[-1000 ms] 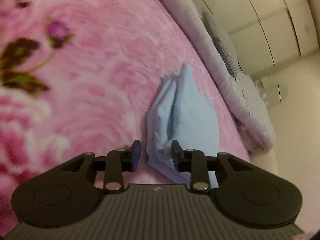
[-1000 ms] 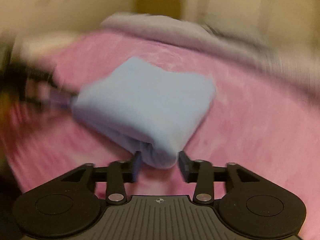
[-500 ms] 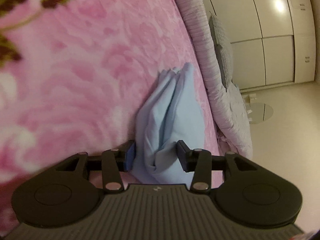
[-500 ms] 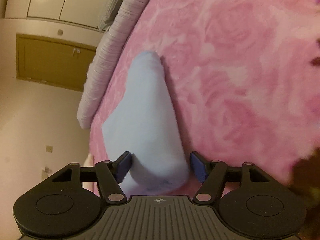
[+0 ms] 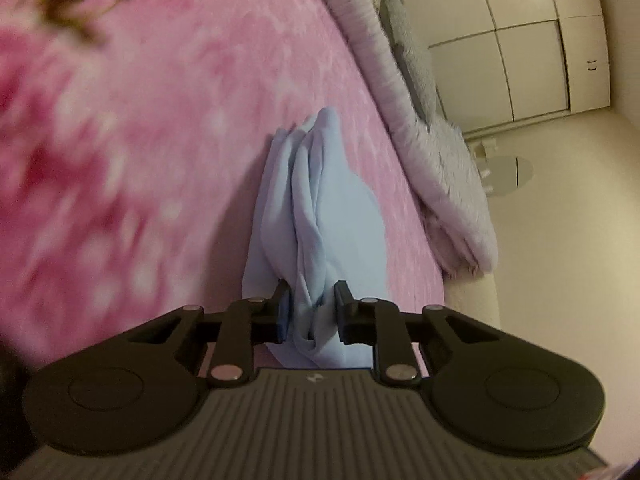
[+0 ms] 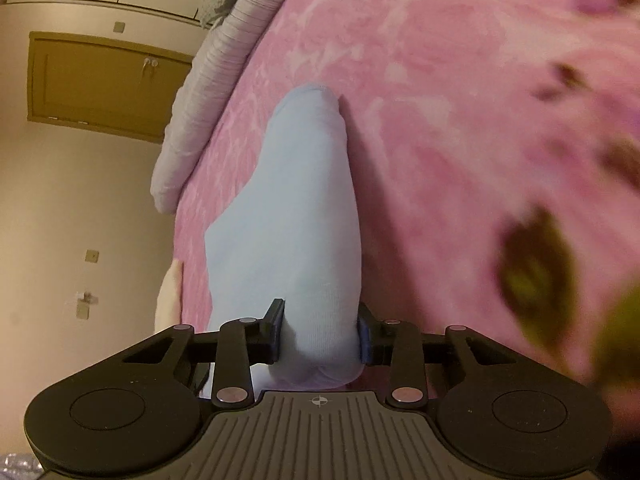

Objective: Fold clothes

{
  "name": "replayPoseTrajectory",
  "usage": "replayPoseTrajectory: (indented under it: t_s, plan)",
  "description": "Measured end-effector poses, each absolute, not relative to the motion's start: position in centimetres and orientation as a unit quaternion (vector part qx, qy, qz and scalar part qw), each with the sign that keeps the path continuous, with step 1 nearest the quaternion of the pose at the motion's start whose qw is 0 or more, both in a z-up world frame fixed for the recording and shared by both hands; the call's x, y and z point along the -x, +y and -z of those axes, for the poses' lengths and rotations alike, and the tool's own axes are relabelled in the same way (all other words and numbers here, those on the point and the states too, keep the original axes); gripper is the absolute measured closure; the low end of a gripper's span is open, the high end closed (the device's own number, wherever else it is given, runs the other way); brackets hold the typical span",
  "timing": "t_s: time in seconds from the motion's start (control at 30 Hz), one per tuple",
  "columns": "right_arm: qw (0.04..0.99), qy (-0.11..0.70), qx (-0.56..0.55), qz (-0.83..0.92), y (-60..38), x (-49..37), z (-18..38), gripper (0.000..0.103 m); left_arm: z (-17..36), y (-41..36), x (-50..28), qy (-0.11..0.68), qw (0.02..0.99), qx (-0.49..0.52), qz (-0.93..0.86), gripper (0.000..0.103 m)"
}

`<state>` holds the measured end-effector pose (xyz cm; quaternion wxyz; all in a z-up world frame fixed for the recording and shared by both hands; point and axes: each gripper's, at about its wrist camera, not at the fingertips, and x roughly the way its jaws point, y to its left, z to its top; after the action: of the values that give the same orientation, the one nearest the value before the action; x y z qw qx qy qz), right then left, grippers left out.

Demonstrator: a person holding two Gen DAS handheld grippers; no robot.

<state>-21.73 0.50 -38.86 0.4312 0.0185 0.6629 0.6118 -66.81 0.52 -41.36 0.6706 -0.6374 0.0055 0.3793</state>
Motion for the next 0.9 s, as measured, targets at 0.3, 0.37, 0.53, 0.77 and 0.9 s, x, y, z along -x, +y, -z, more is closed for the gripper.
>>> replayPoseTrajectory:
  t_s: [0.3,0.37,0.53,0.77,0.9]
  plan:
    - [0.480,0.548,0.124,-0.674,-1.1,22.1,34.4,0.051,37.5,1.4,67.3,0.083,0.702,0.561,-0.432,0.066]
    - [0.504,0.485,0.153,-0.698,0.0,22.5,32.3,0.051,37.6,3.0,66.6,0.087,0.703,0.557,-0.434,0.066]
    - [0.503,0.484,0.153,-0.699,3.6,22.6,33.5,0.051,37.9,7.2,64.9,0.096,0.706,0.548,-0.437,0.066]
    - [0.503,0.483,0.153,-0.700,8.8,22.7,35.3,0.051,38.6,12.1,62.7,0.104,0.720,0.529,-0.436,0.080]
    - [0.502,0.483,0.153,-0.700,11.8,22.8,36.3,0.051,38.4,12.9,61.9,0.110,0.751,0.487,-0.431,0.098]
